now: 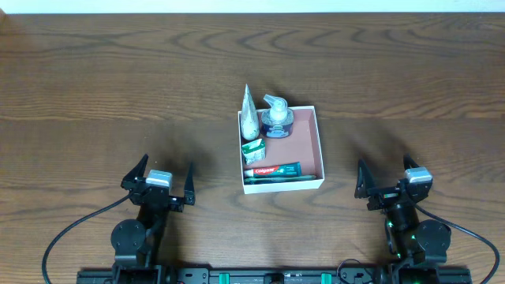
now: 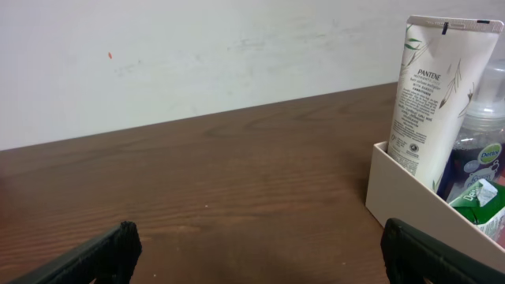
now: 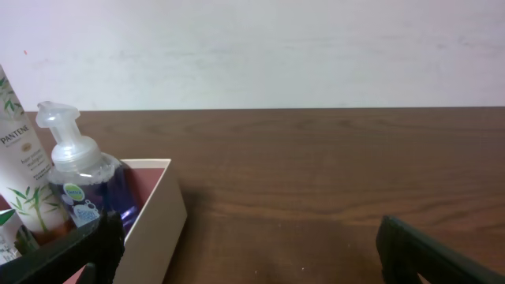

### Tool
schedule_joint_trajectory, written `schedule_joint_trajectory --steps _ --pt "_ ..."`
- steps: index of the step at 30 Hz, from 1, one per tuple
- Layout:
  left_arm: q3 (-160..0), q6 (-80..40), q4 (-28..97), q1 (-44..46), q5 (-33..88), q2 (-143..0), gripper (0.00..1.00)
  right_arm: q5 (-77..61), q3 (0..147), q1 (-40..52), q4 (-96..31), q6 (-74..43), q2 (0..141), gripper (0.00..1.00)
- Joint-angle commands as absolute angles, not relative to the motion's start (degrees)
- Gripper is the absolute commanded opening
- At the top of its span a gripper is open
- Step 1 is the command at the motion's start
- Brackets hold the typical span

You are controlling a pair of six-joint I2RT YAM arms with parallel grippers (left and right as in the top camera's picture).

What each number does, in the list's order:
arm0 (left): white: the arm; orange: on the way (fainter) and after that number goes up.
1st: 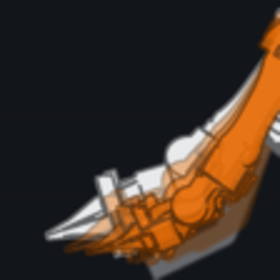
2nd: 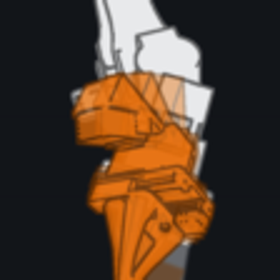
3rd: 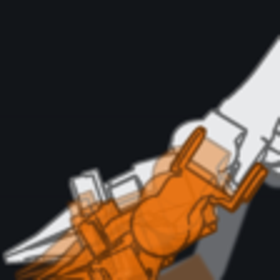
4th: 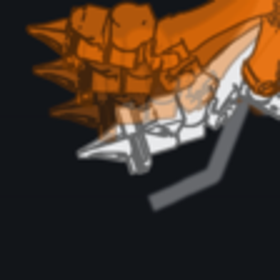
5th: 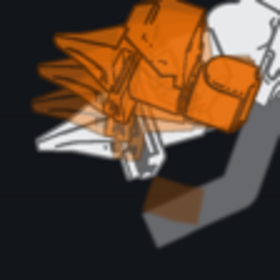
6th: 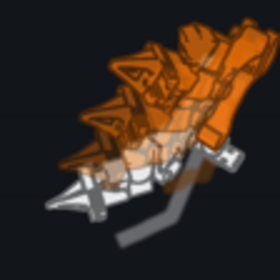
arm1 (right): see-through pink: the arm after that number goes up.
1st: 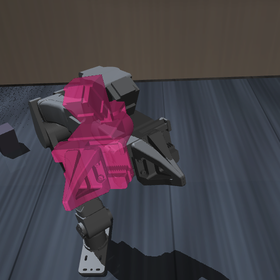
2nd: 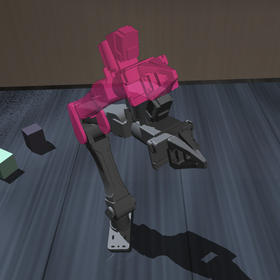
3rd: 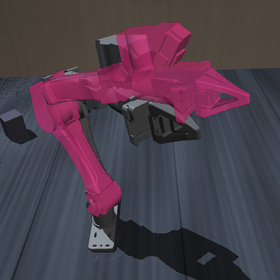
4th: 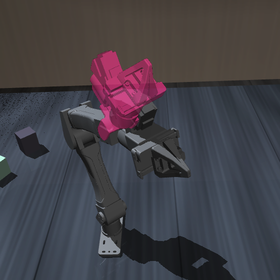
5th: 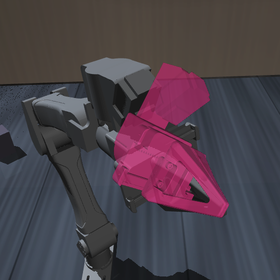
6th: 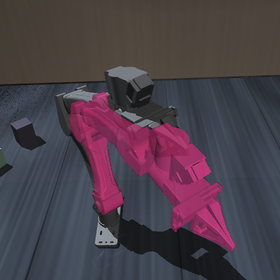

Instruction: Pack container

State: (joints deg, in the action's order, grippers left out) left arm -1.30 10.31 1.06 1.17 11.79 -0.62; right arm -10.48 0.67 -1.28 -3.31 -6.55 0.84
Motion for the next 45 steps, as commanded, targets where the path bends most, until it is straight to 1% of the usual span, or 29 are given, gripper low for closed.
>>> schedule_joint_trajectory --steps 1,11,45 --pt "-0.2 9.8 2.9 0.9 12.2 -0.3 0.98 -10.3 0.3 -1.8 -3.2 -4.1 0.3 0.99" --pt "-0.2 9.8 2.9 0.9 12.2 -0.3 0.98 -10.3 0.3 -1.8 -3.2 7.4 0.3 0.99" --pt "-0.2 9.8 2.9 0.9 12.2 -0.3 0.98 -10.3 0.3 -1.8 -3.2 7.4 0.3 0.99"
